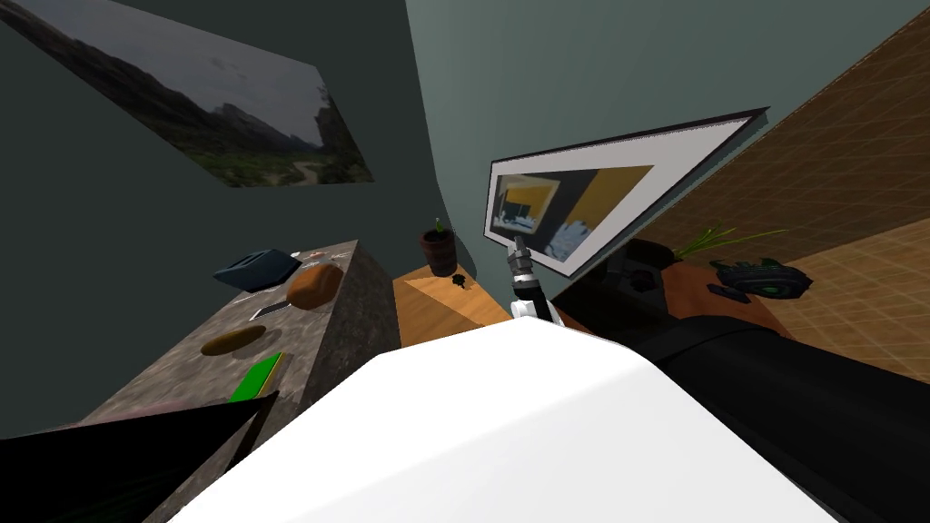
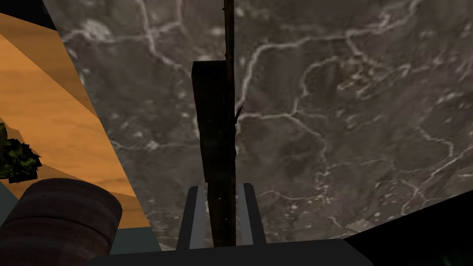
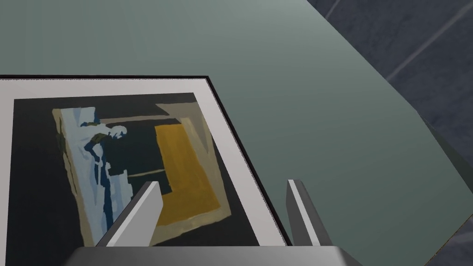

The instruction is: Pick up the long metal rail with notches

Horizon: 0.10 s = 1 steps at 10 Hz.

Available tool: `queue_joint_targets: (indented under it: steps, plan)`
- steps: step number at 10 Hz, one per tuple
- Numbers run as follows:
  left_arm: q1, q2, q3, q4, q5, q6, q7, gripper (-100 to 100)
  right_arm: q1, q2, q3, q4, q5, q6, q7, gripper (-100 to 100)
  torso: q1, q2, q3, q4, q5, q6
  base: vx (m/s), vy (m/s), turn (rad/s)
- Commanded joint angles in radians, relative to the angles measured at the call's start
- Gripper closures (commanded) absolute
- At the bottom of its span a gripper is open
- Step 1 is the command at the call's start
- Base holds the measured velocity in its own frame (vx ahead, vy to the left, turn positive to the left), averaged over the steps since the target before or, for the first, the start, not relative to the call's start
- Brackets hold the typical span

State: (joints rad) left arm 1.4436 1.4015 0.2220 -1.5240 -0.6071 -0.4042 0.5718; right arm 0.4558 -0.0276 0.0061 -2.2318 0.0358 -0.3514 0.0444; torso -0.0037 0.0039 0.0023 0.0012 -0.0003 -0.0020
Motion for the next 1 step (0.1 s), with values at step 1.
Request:
queue_joint_targets:
  steps: [1]
  plan:
    - [0.0,0.0,0.0,0.0,0.0,0.0,0.0,0,0.0,0.0,0.0,0.0,0.0,0.0,0.0,0,0.0,0.0,0.0,0.0,0.0,0.0,0.0,0.0,0.0]
